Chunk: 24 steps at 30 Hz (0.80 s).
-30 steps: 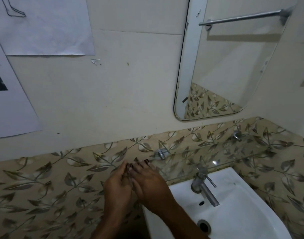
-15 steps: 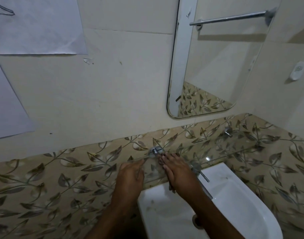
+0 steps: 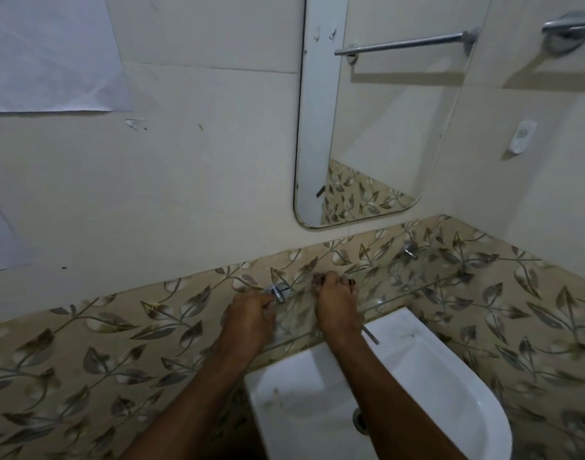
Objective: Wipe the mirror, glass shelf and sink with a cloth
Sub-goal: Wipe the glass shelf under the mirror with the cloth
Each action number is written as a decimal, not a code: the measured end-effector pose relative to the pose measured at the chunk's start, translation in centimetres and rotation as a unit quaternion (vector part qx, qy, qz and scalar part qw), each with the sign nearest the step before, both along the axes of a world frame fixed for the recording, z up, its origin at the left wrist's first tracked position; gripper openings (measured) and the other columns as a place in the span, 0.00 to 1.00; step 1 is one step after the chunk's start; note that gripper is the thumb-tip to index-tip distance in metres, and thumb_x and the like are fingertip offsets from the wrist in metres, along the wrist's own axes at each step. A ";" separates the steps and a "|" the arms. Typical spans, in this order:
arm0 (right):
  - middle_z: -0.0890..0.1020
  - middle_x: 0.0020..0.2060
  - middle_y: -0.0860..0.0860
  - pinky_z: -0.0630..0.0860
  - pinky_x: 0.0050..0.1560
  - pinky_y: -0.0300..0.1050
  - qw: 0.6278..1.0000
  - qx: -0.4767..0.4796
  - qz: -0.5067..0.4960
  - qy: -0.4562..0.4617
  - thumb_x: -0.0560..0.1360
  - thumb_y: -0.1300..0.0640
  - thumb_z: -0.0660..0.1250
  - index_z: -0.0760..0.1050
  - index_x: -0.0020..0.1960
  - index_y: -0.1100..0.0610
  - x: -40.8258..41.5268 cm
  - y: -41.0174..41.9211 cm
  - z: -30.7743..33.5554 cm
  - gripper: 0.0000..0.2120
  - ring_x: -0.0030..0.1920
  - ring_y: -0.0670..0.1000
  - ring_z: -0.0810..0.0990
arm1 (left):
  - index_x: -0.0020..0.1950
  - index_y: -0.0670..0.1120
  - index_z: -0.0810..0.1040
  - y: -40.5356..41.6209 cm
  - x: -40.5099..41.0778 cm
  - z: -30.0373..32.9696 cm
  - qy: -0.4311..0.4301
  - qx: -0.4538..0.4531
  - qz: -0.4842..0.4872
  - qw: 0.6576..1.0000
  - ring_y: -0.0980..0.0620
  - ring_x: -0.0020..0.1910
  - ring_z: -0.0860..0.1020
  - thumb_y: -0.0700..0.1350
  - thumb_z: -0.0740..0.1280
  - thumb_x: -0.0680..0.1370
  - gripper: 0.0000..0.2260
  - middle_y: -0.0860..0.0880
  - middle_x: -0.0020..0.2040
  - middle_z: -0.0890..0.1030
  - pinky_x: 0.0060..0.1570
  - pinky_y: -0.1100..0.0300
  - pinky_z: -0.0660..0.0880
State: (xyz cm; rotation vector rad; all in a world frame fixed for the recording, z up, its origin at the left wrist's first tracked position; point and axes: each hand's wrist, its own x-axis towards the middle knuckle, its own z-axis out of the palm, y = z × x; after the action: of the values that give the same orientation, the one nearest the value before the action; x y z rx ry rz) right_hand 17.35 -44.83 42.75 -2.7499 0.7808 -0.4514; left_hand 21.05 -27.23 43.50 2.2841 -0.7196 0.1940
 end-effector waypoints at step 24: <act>0.71 0.72 0.57 0.61 0.74 0.50 0.999 0.018 -0.021 -0.029 0.84 0.55 0.54 0.70 0.73 0.60 -1.5 -14.8 -0.5 0.20 0.72 0.56 0.66 | 0.45 0.44 0.84 -8.3 3.1 -1.4 -0.051 0.043 -0.037 0.997 0.49 0.42 0.80 0.38 0.67 0.74 0.06 0.47 0.43 0.81 0.44 0.57 0.77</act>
State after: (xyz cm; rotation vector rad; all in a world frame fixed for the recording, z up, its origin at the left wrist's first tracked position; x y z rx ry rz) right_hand 15.81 -59.66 42.23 -2.6780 0.8261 -0.5181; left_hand 24.17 -35.53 42.14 2.3380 -0.8784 0.2519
